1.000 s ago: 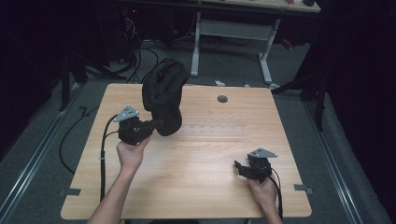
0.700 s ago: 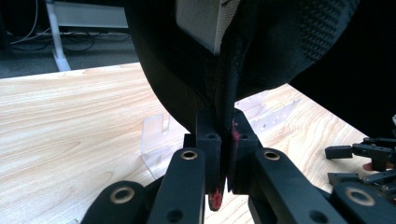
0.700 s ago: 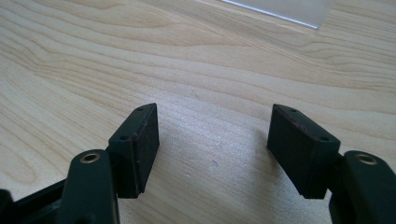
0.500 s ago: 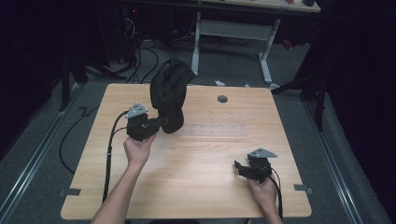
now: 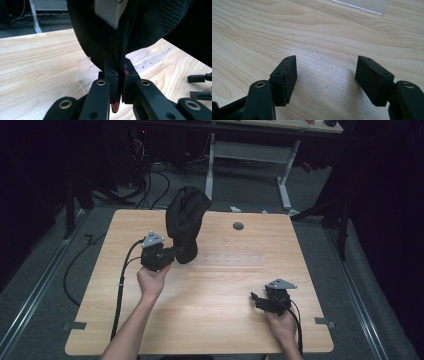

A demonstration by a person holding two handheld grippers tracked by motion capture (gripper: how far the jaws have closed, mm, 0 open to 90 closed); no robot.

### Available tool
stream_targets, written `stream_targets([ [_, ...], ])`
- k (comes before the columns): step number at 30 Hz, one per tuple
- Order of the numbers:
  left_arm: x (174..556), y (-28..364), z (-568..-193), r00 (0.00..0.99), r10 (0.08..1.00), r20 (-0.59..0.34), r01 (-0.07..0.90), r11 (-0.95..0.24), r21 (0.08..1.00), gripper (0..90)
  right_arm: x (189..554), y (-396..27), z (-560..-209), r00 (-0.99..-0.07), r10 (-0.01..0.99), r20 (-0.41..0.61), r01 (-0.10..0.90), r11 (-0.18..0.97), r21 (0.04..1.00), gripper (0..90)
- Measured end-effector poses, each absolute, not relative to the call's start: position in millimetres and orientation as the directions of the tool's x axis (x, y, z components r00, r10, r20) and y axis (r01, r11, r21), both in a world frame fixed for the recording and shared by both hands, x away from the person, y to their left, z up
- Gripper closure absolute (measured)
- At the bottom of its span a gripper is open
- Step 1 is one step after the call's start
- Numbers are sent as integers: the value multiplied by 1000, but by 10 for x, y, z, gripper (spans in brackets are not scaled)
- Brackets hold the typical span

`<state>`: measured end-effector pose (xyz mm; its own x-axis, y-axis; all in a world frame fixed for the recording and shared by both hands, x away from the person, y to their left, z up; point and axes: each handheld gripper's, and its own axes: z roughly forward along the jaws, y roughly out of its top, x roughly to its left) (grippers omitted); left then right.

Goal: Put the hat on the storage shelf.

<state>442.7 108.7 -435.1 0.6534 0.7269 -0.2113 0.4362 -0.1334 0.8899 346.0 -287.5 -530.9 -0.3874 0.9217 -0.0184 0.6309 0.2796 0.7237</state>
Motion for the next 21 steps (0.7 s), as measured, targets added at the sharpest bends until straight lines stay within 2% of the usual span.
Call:
stream_targets([
  [21,4455,1065,-4504,656,718,-232,464,-142,875,842,3461,-2875,-5310,-389,921,-19,629,281,725,340],
])
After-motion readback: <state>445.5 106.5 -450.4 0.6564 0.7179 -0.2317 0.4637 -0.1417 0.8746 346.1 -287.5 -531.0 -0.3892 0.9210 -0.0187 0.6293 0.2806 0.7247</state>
